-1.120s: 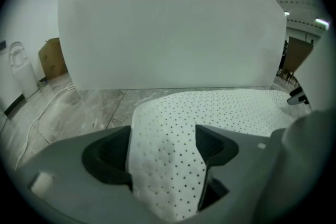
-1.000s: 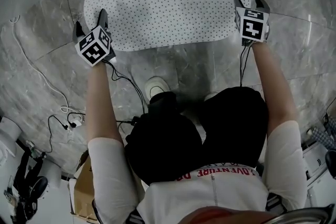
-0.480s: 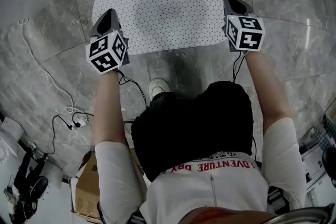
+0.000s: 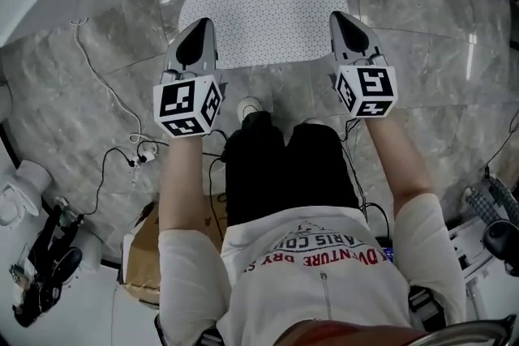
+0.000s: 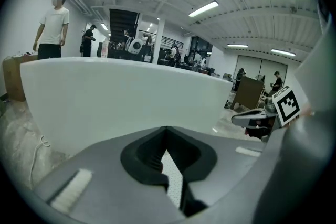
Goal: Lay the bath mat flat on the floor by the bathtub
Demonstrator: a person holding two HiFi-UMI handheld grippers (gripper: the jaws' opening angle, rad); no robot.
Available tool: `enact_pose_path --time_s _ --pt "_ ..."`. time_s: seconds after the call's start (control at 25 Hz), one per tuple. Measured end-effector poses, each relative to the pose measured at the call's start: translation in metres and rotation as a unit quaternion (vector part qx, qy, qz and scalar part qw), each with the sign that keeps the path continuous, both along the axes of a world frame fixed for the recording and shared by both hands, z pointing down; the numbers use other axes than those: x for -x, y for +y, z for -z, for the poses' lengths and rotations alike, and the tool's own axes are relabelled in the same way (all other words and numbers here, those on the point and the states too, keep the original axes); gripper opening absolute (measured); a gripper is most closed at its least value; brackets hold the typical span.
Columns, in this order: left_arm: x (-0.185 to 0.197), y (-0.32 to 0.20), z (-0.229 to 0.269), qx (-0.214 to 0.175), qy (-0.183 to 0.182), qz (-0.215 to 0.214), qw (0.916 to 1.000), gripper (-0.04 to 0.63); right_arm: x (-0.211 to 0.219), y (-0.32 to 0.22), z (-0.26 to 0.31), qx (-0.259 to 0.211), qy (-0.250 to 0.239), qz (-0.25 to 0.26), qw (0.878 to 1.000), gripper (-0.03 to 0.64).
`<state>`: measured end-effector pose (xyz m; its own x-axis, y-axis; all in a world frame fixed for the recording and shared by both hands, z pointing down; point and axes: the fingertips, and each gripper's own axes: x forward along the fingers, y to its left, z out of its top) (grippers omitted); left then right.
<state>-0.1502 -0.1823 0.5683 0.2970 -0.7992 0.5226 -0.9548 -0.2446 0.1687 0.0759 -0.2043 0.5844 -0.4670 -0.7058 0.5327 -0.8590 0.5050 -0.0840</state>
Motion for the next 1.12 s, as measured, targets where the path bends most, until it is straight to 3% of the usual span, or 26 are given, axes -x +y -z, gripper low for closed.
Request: enact_pose_path --time_s 0.32,0.56,0.68,0.88,1.12 --pt "-0.024 0.020 0.226 -0.026 0.011 -0.017 0.9995 0.011 0.014 0.020 0.234 -0.036 -0.035 0.022 0.998 0.009" --pt "-0.037 0.039 0.388 -0.097 0.022 -0.022 0.9948 0.012 0.021 0.038 0.394 -0.070 -0.103 0.059 0.990 0.009" --pt "-0.035 0.052 0.459 -0.136 0.005 -0.027 0.9903 0.012 0.015 0.046 0.466 -0.122 -0.099 0.069 0.985 0.009" --pt "-0.032 0.081 0.532 -0.183 -0.011 -0.026 0.9827 0.012 0.000 0.068 0.547 -0.192 -0.095 0.075 0.974 0.009" --pt "-0.043 0.106 0.588 -0.233 -0.024 -0.043 0.9713 0.012 -0.019 0.092 0.590 -0.234 -0.098 0.080 0.964 0.009"
